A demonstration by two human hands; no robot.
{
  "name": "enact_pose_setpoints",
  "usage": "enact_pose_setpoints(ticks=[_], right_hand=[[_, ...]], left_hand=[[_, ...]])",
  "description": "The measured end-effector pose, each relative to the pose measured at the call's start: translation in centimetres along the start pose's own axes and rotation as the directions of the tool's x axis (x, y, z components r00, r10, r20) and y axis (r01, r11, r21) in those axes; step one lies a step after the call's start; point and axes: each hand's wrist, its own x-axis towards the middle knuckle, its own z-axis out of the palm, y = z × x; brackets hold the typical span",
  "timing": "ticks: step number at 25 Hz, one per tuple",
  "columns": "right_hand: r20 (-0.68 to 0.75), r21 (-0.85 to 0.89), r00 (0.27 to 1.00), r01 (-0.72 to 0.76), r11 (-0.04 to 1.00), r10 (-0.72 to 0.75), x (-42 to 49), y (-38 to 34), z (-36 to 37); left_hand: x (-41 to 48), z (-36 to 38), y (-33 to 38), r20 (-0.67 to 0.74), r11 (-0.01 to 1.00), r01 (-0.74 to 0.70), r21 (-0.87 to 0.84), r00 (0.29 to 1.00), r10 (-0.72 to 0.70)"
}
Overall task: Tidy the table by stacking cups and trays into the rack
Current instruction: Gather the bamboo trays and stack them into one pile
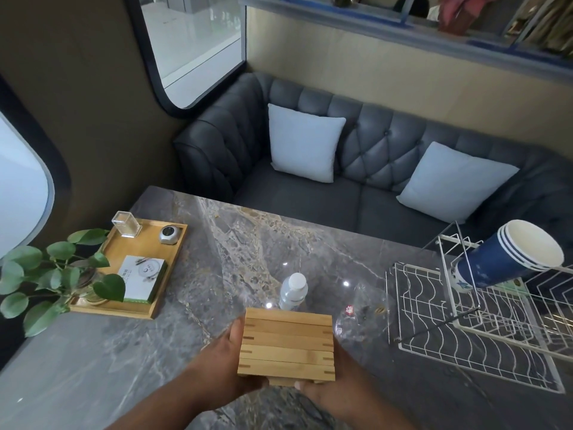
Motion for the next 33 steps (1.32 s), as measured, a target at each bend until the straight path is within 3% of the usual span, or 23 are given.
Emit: enact_pose_setpoints(ticks=[5,10,14,17,24,30,33], right_hand=[[-0.017,0.046,0.999,-0.032,0.998,0.033,0.5,-0.5,-1.1],[0.031,0.127,1.000,-0.007,0.992,0.003,1.4,-3.7,-3.2],[0.015,0.179,1.000,-0.014,0.984,0.012,2.0,-7.1,-4.7],[0.036,0.334,0.999,-0.045,0.941,0.035,2.4,-9.1,-5.5],[-0.006,0.729,0.994,-0.071,0.681,0.111,3.3,-11.1,-4.2],[0.050,0.836,0.990,-0.113,0.537,0.130,4.0,-11.9,-4.6],[0.060,0.805,0.988,-0.131,0.579,0.141,4.1,-12.3,-4.6]], left_hand=[[-0.1,-0.5,-0.9,-0.023,0.994,0.032,-0.100,0.999,-0.034],[-0.5,-3.6,-0.3,-0.014,0.942,0.056,-0.331,0.998,-0.064],[-0.6,-7.5,1.6,0.093,0.788,0.028,-0.615,0.995,0.037],[-0.3,-9.4,2.6,0.101,0.655,0.020,-0.755,0.991,0.086],[0.9,-11.4,4.2,0.105,0.566,0.080,-0.820,0.994,0.013],[0.3,-11.4,4.0,0.244,0.519,0.189,-0.834,0.969,0.040],[0.1,-11.2,4.6,0.245,0.402,0.221,-0.889,0.969,0.011]])
